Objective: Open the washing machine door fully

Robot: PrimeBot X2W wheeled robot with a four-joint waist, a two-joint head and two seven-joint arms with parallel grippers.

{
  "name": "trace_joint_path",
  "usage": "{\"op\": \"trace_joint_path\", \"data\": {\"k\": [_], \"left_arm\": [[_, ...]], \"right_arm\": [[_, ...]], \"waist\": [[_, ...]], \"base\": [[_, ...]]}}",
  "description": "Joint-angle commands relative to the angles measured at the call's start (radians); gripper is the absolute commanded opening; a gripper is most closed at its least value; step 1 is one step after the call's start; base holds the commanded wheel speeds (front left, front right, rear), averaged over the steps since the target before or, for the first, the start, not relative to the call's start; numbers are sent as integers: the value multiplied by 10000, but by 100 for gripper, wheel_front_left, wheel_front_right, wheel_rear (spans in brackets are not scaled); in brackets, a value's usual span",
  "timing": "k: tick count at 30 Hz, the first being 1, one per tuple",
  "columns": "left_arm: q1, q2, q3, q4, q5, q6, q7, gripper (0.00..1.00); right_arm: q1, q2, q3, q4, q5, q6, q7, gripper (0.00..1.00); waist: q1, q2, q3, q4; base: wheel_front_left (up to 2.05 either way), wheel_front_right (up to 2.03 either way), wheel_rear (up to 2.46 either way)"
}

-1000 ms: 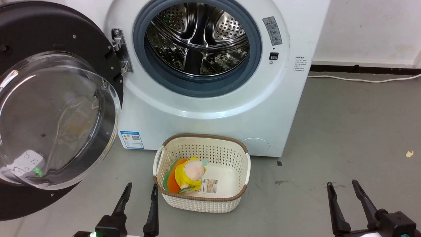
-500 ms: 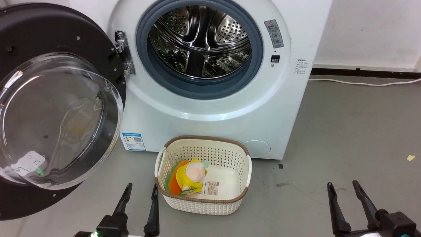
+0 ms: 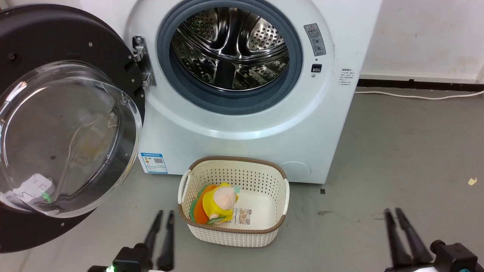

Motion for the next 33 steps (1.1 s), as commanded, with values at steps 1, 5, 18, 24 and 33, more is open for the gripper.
{"op": "trace_joint_path", "data": {"k": [1, 5, 18, 24, 33], "left_arm": [[-2, 0, 3, -2, 2, -1, 6, 0], [-24, -4, 38, -32, 32, -10, 81, 0], [-104, -13, 158, -138, 137, -42, 346, 0], [-141, -16, 214, -187, 185, -57, 469, 0], [-196, -22, 297, -260, 258, -80, 653, 0]], "right_arm": [[-2, 0, 5, -2, -3, 0, 6, 0], [-31, 2, 12, -28, -38, 0, 81, 0], [-133, 7, 50, -122, -165, 1, 347, 0], [-180, 9, 68, -166, -223, 2, 470, 0], [-250, 13, 94, -231, -311, 3, 655, 0]], "waist": [[0, -1, 1, 0], [0, -1, 16, -8], [0, -1, 66, -34], [0, -1, 90, -46], [0, -1, 125, -64]], "base": [[0, 0, 0], [0, 0, 0], [0, 0, 0], [0, 0, 0], [0, 0, 0]]}}
